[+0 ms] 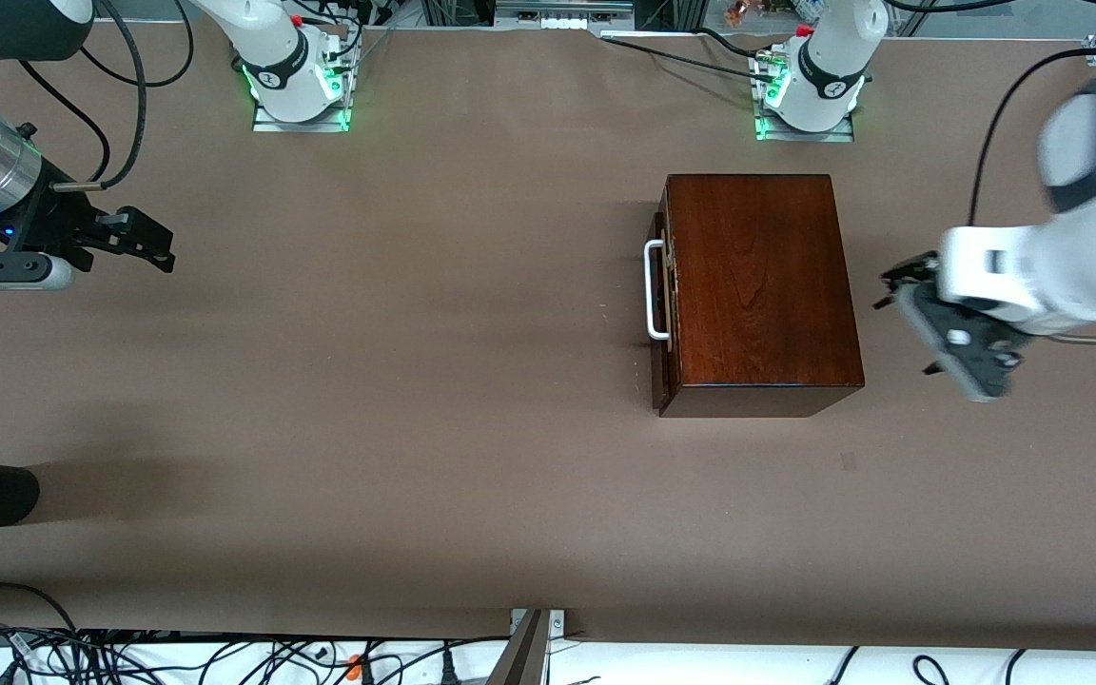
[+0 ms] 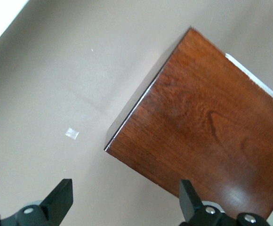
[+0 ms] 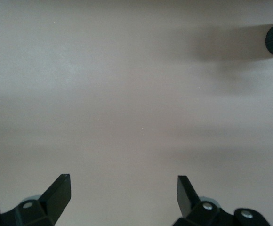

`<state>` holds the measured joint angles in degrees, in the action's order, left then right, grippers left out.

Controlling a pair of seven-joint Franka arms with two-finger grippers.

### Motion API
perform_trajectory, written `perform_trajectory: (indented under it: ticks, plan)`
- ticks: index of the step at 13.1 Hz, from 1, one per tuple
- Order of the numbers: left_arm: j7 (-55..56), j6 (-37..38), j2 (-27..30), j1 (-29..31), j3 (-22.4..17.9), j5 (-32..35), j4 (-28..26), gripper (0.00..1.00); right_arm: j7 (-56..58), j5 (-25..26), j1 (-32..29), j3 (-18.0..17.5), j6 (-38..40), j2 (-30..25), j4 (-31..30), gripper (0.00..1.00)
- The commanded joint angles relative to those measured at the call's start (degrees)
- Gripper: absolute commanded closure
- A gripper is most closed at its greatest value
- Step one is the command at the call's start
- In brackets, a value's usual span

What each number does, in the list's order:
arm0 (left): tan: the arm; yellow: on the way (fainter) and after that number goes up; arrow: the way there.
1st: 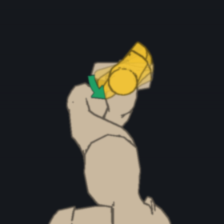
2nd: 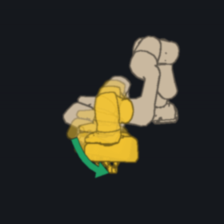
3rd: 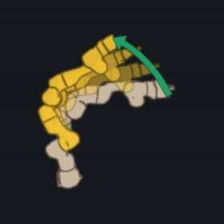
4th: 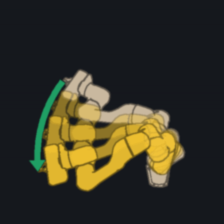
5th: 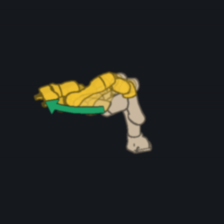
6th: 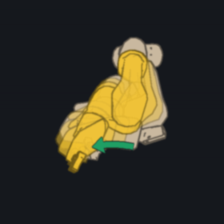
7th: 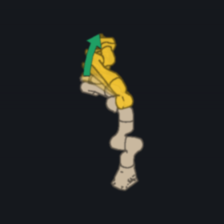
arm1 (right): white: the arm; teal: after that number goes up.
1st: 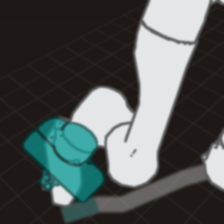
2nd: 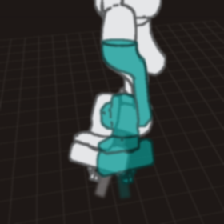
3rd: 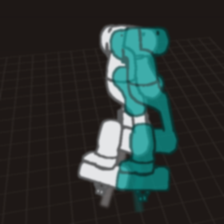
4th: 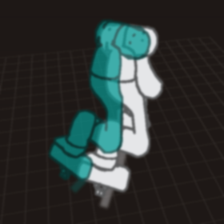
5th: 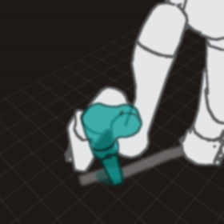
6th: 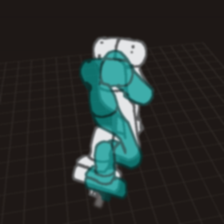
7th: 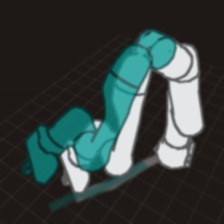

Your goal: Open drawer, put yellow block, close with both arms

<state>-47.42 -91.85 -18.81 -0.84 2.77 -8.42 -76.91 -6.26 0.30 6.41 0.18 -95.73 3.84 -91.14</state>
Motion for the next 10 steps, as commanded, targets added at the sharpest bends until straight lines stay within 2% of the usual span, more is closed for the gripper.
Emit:
perform_trajectory:
  ticks: [1, 3, 6, 10]
  plan:
    - [2.3, 1.6, 3.4, -5.0, -7.1, -3.7, -1.1, 0.0, -0.1, 0.0, 0.1, 0.0, 0.4, 0.4, 1.1, 0.0]
    - [11.2, 1.5, 6.3, -5.7, -8.9, -3.2, -3.1, 0.0, 0.0, 0.0, 0.1, 0.0, 0.4, 0.4, 1.1, 0.0]
    - [23.6, 1.6, 10.5, -5.7, -8.8, 3.6, -5.8, 0.0, -0.1, 0.0, 0.1, 0.0, 0.7, 0.3, 1.1, 0.0]
    - [38.2, 2.8, 13.7, -5.7, -8.0, 5.5, -9.6, 0.0, 0.0, 0.0, 0.1, 0.0, 0.5, 0.3, 1.1, 0.0]
